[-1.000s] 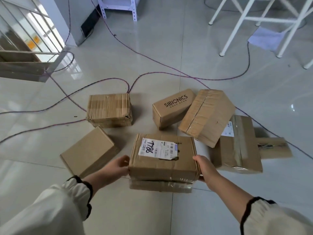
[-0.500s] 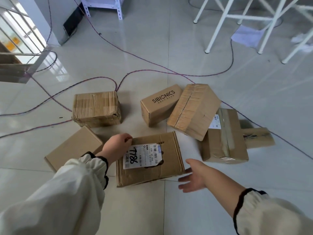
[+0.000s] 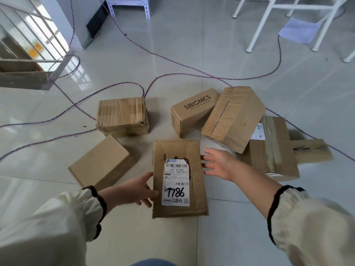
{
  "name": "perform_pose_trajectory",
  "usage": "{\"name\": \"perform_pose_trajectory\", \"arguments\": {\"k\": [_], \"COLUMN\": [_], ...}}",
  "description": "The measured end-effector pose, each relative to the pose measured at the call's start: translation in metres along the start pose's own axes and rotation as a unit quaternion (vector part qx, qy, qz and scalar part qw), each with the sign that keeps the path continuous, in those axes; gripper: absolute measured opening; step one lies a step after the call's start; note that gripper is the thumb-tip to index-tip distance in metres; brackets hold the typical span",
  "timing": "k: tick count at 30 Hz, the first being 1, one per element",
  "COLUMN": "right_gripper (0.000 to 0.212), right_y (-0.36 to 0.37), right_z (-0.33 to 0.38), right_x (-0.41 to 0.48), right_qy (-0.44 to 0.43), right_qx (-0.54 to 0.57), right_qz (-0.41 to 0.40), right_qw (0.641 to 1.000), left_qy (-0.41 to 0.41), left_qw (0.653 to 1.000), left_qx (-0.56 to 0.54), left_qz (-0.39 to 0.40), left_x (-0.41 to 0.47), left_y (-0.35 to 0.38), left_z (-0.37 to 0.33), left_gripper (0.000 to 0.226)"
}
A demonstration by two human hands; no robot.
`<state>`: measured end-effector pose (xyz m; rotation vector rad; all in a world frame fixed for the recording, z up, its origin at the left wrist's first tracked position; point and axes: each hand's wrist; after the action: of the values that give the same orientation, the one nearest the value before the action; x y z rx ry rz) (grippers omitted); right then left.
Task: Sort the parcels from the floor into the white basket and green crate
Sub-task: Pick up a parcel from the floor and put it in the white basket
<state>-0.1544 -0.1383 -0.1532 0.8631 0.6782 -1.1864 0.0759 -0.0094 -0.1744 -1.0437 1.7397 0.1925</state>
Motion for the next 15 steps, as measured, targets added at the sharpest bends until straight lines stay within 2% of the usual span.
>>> {"name": "perform_pose_trajectory", "arguments": {"k": [4, 6, 9, 15], "right_gripper": [0.024, 0.03, 0.027, 0.027], "right_y": [0.0, -0.005, -0.007, -0.006], "right_z": [-0.012, -0.017, -0.022, -0.014], "right_x": [-0.003, -0.003, -0.008, -0.01], "right_qy": [0.008, 0.032, 0.065, 0.043], "right_qx": [-0.077, -0.11, -0.125, -0.147], "right_qz": [0.014, 0.012, 0.042, 0.061], "right_qw": [0.997, 0.993, 0.989, 0.986], "left_qy": [0.006, 0.005, 0.002, 0.029], "left_qw": [0.999, 0.994, 0.983, 0.983], "left_qx": [-0.045, -0.105, -0.176, -0.157], "left_qz": [-0.009, -0.04, -0.053, -0.091], "left_x": [0.004, 0.005, 0.007, 0.017], "left_y": [0.004, -0.006, -0.014, -0.019], "left_z": [0.003, 0.004, 0.0, -0.012], "left_gripper": [0.088, 0.091, 0.093, 0.087]}}
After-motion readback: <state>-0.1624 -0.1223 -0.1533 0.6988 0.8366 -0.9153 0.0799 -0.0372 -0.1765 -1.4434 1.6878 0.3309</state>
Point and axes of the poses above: each hand's wrist, its own x-axis towards the middle knuckle, its own y-axis out of the palm, z = x × y, and after that the axes turned 10 degrees about x, right-handed
